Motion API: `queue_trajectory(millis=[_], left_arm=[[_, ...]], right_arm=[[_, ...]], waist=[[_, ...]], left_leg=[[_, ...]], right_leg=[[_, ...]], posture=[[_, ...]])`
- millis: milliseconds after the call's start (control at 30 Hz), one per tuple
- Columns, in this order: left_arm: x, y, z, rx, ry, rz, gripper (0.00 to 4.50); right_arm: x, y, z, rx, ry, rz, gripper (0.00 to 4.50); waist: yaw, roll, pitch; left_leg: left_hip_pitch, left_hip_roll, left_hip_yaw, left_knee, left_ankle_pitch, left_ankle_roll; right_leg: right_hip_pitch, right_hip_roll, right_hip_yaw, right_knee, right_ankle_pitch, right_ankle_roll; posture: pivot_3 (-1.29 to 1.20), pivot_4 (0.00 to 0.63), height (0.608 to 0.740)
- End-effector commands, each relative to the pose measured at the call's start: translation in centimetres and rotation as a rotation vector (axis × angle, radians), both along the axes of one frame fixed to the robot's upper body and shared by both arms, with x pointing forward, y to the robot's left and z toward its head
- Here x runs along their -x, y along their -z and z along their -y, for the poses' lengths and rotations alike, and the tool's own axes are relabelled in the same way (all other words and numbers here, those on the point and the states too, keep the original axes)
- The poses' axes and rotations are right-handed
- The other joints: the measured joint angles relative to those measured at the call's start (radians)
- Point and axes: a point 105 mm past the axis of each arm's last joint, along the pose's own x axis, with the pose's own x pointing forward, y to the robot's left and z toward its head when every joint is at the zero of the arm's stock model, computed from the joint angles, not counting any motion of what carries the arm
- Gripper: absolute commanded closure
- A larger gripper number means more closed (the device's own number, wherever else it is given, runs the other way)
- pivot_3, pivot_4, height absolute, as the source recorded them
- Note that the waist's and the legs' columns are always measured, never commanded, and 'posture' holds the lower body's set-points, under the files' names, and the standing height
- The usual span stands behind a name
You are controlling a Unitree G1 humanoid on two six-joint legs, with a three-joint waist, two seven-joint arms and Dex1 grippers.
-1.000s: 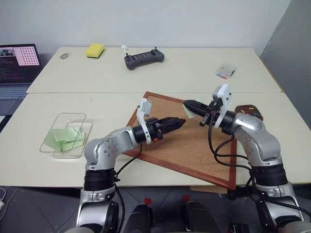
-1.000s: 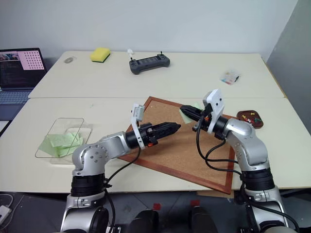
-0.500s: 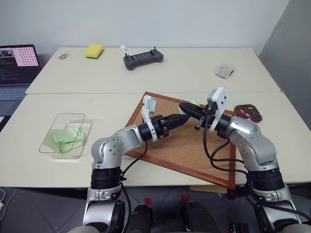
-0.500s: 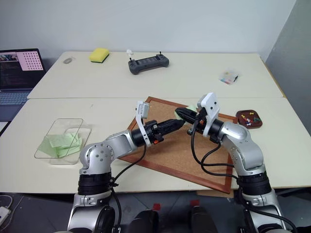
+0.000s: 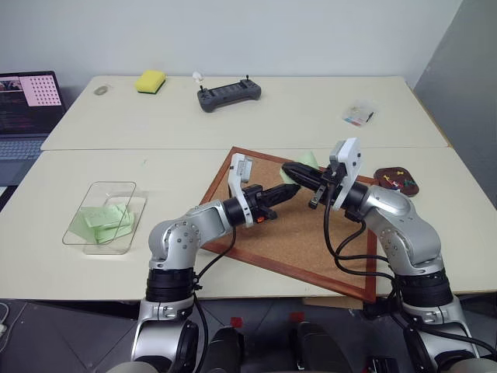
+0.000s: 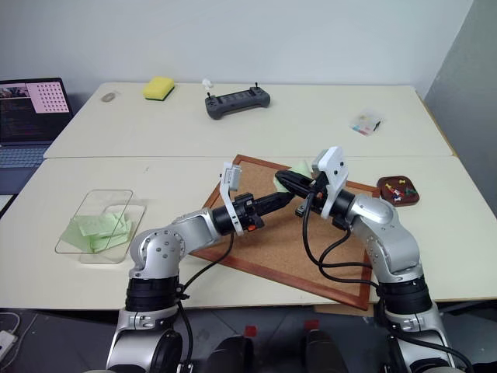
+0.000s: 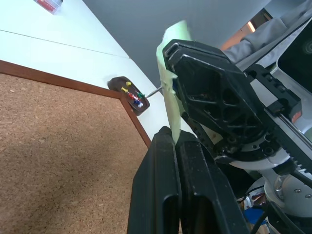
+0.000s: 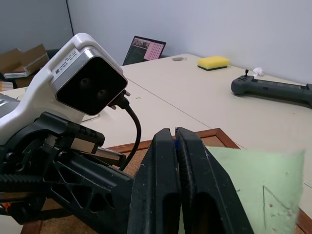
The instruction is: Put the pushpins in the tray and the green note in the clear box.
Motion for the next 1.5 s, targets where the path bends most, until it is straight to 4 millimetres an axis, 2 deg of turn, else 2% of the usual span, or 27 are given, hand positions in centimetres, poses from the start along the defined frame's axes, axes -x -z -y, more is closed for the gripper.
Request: queue_trajectory(millis=[33,200,333,533,833,967,1033,1100,1233,1333,1400,1500], left_arm=[[0.0,-1.0,-0.2,0.052,-0.022,0.001,4.46],[-0.4,-1.0,-1.1,0.179,-0.070,-0.130,4.46],[0.0,-0.2,-1.5,0.195,-0.082,-0.191,4.46],[0.4,-0.1,-1.6,0.188,-0.068,-0.209,4.46],[0.0,-0.5,-1.6,0.165,-0.069,-0.190,4.46],[1.5,-1.4,-0.7,-0.105,0.031,0.091,4.46],[2.5,-1.7,0.0,-0.248,0.107,0.272,4.46],[2.3,-2.1,0.4,-0.359,0.119,0.462,4.46],[1.5,-3.0,1.8,-0.447,0.126,0.695,4.46],[1.1,-3.0,2.8,-0.493,0.143,0.811,4.46],[0.9,-3.0,3.5,-0.500,0.153,0.854,4.46],[0.7,-2.6,3.9,-0.502,0.163,0.862,4.46]], right_arm=[[1.0,-1.3,-0.4,-0.015,-0.029,0.050,4.50],[0.8,-2.1,0.1,-0.033,-0.005,0.063,4.50],[0.6,-2.7,0.5,-0.047,0.020,0.078,4.50],[0.3,-3.6,1.1,-0.070,0.057,0.100,4.50],[0.2,-4.2,2.0,-0.092,0.105,0.106,4.50],[-1.5,-4.4,5.6,-0.130,0.311,0.087,4.50],[-2.7,-3.5,8.6,-0.121,0.467,0.042,4.50],[-3.3,-2.1,11.5,-0.073,0.579,-0.007,4.50],[-4.8,0.0,18.2,-0.050,0.859,-0.111,4.50],[-5.7,0.5,21.6,-0.048,0.980,-0.148,4.50],[-6.4,0.8,23.3,-0.064,1.026,-0.177,4.50],[-7.4,1.4,24.6,-0.074,1.050,-0.219,4.50]], waist=[[0.000,0.000,0.000],[0.000,0.000,0.000],[0.000,0.000,0.000],[0.000,0.000,0.000],[0.001,0.000,0.000],[0.000,0.000,0.000],[0.001,0.000,0.000],[0.004,0.000,0.000],[0.012,0.000,0.000],[0.008,0.000,0.000],[-0.001,0.000,0.000],[-0.008,0.001,0.000]], left_leg=[[0.000,0.000,0.000,0.000,0.000,0.000],[0.000,0.000,-0.002,0.000,0.000,0.000],[0.000,0.000,-0.002,0.000,0.000,0.000],[0.000,0.000,-0.002,0.000,0.000,0.000],[0.000,0.000,0.000,0.000,0.000,0.000],[0.000,0.000,0.002,0.000,0.001,-0.002],[0.000,-0.001,0.003,-0.001,0.001,-0.002],[0.000,-0.001,0.004,-0.001,0.001,-0.002],[-0.001,-0.002,0.006,-0.001,0.001,-0.002],[0.000,-0.002,0.009,-0.001,0.001,-0.002],[0.000,-0.001,0.010,-0.001,0.000,0.000],[0.002,-0.001,0.013,-0.002,-0.002,0.003]], right_leg=[[0.000,0.000,0.000,0.000,0.000,0.000],[0.000,0.000,0.000,0.000,0.000,0.000],[0.000,0.000,0.000,0.000,0.000,0.000],[0.000,0.000,0.000,0.000,0.000,0.000],[0.000,0.000,0.000,0.000,0.000,0.000],[0.000,0.000,0.000,0.000,0.000,0.000],[0.000,0.000,0.000,0.000,0.000,0.000],[0.000,0.000,0.001,0.000,0.000,0.000],[0.001,-0.001,0.002,-0.002,0.000,0.000],[0.000,-0.001,0.004,-0.002,0.000,0.000],[0.000,0.000,0.004,-0.001,0.000,0.000],[0.000,0.002,0.006,0.000,0.000,0.000]], posture=[[0.00,0.150,0.740],[0.00,0.150,0.740],[0.00,0.150,0.740],[0.00,0.150,0.740],[0.00,0.150,0.740],[0.00,0.150,0.740],[0.00,0.150,0.740],[0.00,0.150,0.740],[0.00,0.150,0.740],[0.00,0.150,0.740],[0.00,0.150,0.740],[0.00,0.150,0.740]])
